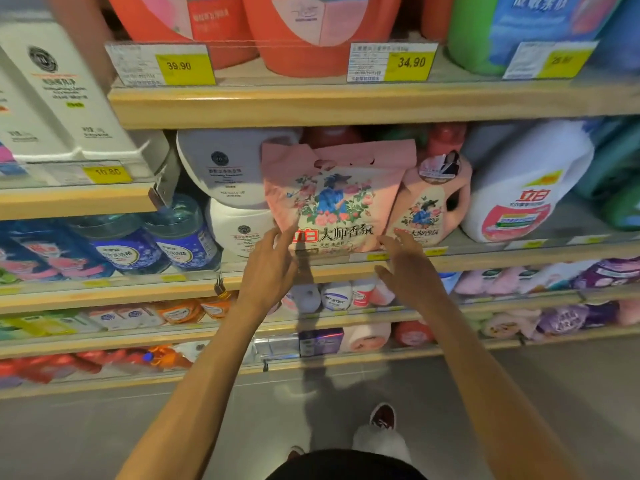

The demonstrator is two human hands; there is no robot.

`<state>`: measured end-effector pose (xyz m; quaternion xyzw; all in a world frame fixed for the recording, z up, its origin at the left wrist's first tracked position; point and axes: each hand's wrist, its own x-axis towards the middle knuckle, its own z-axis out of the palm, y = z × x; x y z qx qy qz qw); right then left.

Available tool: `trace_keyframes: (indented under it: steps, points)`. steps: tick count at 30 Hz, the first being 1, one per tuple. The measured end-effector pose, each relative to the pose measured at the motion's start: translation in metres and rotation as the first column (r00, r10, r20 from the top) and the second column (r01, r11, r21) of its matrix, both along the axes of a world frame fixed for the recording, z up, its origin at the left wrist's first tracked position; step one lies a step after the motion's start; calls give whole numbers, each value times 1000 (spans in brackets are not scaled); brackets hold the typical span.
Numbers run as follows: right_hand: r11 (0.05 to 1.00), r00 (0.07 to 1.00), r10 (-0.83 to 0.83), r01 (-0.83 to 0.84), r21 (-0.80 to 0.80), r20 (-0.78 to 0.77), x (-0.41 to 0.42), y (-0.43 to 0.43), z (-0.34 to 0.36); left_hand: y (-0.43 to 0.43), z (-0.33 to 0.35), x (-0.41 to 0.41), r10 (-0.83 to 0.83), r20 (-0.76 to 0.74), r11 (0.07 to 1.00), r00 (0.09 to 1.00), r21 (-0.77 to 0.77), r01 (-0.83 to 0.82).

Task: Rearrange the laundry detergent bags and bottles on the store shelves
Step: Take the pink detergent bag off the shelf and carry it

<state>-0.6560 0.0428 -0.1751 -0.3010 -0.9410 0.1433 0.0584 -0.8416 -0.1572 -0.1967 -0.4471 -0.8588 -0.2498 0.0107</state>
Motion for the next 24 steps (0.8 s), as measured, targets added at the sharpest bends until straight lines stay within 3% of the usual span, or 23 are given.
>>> trace_keyframes:
  steps: [3, 6, 11, 21, 24]
  points:
    - [999, 997, -1, -2, -47, -72, -9, 13, -9, 8, -10, -4, -18, 68, 998, 997, 69, 14]
    - [991, 977, 16, -43, -125, -214, -19, 24, -18, 11, -19, -4, -73, 201, 971, 977, 236, 24]
    - [974, 907, 43, -130, -183, -419, -30, 34, -38, 17, -43, -4, 59, 402, 881, 914, 409, -237]
    - [946, 797, 53, -234, -225, -602, -46, 39, -80, 39, -76, -22, 58, 211, 909, 976, 394, -140]
    - [947, 832, 48, -214, -239, -553, -55, 41, -83, 40, -83, -39, 69, 179, 898, 982, 417, -139]
